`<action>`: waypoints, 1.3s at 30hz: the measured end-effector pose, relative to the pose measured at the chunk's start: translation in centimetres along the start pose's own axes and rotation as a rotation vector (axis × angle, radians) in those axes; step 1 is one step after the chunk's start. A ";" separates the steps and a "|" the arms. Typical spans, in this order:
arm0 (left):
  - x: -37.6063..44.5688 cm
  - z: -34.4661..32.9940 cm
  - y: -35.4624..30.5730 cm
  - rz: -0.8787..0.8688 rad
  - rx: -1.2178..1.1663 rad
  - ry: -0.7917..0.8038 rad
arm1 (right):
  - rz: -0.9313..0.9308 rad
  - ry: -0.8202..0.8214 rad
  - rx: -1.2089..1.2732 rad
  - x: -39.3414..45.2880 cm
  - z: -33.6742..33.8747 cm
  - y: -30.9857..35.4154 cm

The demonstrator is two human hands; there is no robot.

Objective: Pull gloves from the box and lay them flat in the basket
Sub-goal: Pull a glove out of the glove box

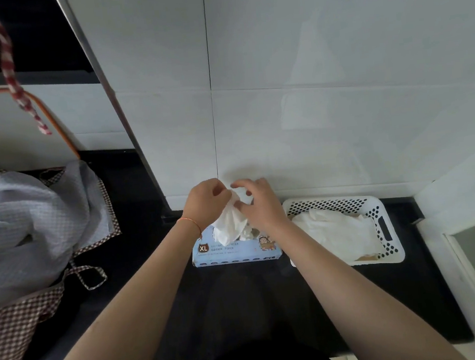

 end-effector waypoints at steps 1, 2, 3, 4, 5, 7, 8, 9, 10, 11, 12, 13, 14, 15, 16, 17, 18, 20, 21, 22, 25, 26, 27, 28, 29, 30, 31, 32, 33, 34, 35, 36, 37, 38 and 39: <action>0.1 0.1 -0.3 0.009 -0.034 0.001 | 0.003 -0.011 0.011 0.2 0.2 0.2; 0.2 0.2 -0.4 0.016 -0.061 0.003 | 0.003 -0.021 0.023 0.4 0.4 0.4; 0.3 0.3 -0.4 0.021 -0.081 0.006 | 0.000 -0.033 0.040 0.6 0.7 0.5; 0.4 0.3 -0.4 0.021 -0.093 0.010 | -0.001 -0.050 0.059 0.7 1.0 0.6; 0.4 0.4 -0.5 0.016 -0.101 0.013 | 0.000 -0.075 0.073 0.9 1.4 0.7; 0.4 0.5 -0.7 0.006 -0.145 0.026 | 0.002 -0.107 0.103 1.2 2.2 0.9; 0.3 0.5 -0.8 0.008 -0.186 0.033 | 0.000 -0.111 0.119 1.3 2.6 1.0; 0.2 0.6 -1.0 0.012 -0.230 0.044 | -0.010 -0.113 0.137 1.4 3.0 1.0; 0.1 0.7 -1.2 0.014 -0.274 0.056 | -0.029 -0.115 0.165 1.5 3.4 1.1; 0.0 0.8 -1.5 0.010 -0.308 0.077 | -0.052 -0.122 0.203 1.5 3.8 1.2; -0.1 0.9 -1.7 0.003 -0.331 0.100 | -0.073 -0.134 0.249 1.5 4.3 1.4; -0.1 0.8 -1.8 -0.009 -0.328 0.122 | -0.088 -0.152 0.292 1.6 4.8 1.6; -0.2 0.8 -1.9 -0.022 -0.309 0.130 | -0.101 -0.173 0.322 1.6 5.3 1.9; -0.2 1.0 -2.0 -0.022 -0.298 0.124 | -0.109 -0.189 0.341 1.8 5.7 2.0; -0.2 1.2 -2.1 -0.008 -0.324 0.111 | -0.123 -0.196 0.349 1.9 6.2 2.2; -0.2 1.4 -2.3 0.019 -0.383 0.102 | -0.147 -0.191 0.347 2.0 6.5 2.2; -0.2 1.7 -2.5 0.052 -0.449 0.094 | -0.185 -0.170 0.335 2.0 6.8 2.0; -0.2 2.1 -3.2 0.102 -0.501 0.081 | -0.244 -0.156 0.281 1.6 7.3 1.3; -0.2 2.1 -3.3 0.127 -0.488 0.081 | -0.241 -0.186 0.263 1.4 7.7 1.1; -0.3 2.0 -3.5 0.154 -0.476 0.088 | -0.210 -0.214 0.272 1.1 8.1 1.1; -0.7 1.5 -3.8 0.191 -0.448 0.149 | -0.043 -0.026 0.294 0.1 8.1 2.7; -0.9 1.3 -4.0 0.196 -0.425 0.161 | -0.012 0.090 0.242 -0.4 7.7 3.2; -1.0 1.1 -4.2 0.208 -0.407 0.169 | -0.005 0.169 0.191 -0.9 7.3 3.5; -1.2 1.0 -4.3 0.222 -0.389 0.178 | -0.017 0.185 0.156 -1.2 7.2 3.4; -1.4 0.8 -4.5 0.238 -0.368 0.190 | -0.034 0.159 0.135 -1.3 7.3 3.2; -1.5 0.6 -4.4 0.257 -0.353 0.205 | -0.053 0.123 0.125 -1.4 7.4 3.0; -1.7 0.4 -4.4 0.277 -0.341 0.224 | -0.074 0.092 0.124 -1.4 7.6 2.8; -1.7 0.3 -4.2 0.286 -0.342 0.255 | -0.107 0.072 0.137 -1.3 7.7 2.4; -2.4 0.0 -4.5 0.259 -0.346 0.313 | -0.141 0.037 0.171 -1.9 8.3 1.9; -2.6 0.0 -4.6 0.202 -0.356 0.372 | -0.163 0.007 0.210 -1.9 8.6 1.6; -2.8 -0.1 -4.7 0.135 -0.371 0.429 | -0.172 -0.023 0.237 -1.7 9.0 1.5; -3.1 -0.2 -4.8 0.075 -0.384 0.466 | -0.177 -0.054 0.258 -1.6 9.3 1.3; -3.4 -0.3 -4.6 0.045 -0.389 0.488 | -0.188 -0.081 0.270 -1.4 9.6 1.2; -3.5 -0.6 -4.3 0.027 -0.374 0.497 | -0.210 -0.108 0.278 -1.3 9.8 1.0; -3.5 -0.9 -4.0 0.015 -0.343 0.489 | -0.239 -0.125 0.286 -1.2 10.0 0.7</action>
Point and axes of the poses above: each hand's wrist, its own x-axis towards the middle knuckle, its own z-axis out of the back of the hand, y = z × x, the point moved 4 cm from there along x, towards the middle knuckle, and after that the axes turned 11 degrees about -y, right-handed, at the moved point
